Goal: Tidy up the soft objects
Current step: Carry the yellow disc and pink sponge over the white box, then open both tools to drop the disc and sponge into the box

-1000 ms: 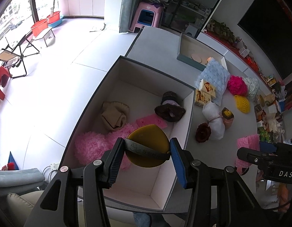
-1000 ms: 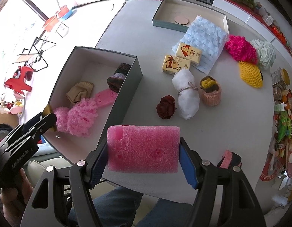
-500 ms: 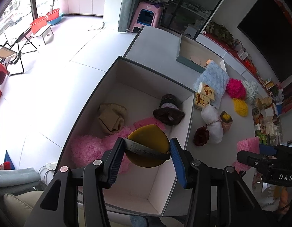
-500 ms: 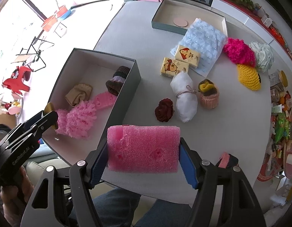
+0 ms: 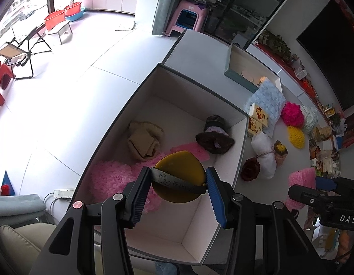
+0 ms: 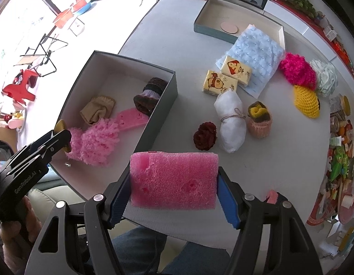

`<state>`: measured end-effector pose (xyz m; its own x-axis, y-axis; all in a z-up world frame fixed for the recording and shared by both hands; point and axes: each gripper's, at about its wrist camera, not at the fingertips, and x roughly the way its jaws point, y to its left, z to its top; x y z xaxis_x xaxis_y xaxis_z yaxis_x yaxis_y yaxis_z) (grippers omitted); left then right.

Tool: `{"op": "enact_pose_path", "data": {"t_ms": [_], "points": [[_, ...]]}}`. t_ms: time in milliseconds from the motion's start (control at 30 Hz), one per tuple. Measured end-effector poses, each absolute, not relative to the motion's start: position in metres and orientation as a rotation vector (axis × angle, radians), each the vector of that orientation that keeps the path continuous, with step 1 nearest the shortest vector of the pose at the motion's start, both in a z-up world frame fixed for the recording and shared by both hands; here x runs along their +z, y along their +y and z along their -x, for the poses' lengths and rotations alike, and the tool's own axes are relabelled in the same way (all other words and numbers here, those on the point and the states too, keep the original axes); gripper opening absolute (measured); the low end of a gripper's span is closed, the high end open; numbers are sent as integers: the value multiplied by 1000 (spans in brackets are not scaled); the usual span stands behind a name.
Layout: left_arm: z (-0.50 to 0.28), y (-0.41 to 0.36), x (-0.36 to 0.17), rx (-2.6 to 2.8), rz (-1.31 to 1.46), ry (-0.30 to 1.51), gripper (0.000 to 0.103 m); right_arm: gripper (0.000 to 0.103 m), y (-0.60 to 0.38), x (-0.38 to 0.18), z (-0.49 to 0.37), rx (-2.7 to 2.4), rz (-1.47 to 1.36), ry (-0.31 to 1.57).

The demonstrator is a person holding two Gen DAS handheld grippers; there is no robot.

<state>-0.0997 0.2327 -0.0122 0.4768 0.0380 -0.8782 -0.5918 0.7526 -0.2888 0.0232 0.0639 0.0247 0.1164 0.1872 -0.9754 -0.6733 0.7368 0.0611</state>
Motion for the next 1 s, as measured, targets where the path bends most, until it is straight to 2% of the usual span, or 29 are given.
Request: {"op": "enact_pose_path", "data": {"t_ms": [500, 1000], "points": [[113, 244, -29, 479, 678, 1039, 51, 73, 110, 24, -22, 758, 514, 1289], [119, 257, -62, 559, 706, 1144, 51, 73, 171, -6, -12, 865, 512, 1368]]}}
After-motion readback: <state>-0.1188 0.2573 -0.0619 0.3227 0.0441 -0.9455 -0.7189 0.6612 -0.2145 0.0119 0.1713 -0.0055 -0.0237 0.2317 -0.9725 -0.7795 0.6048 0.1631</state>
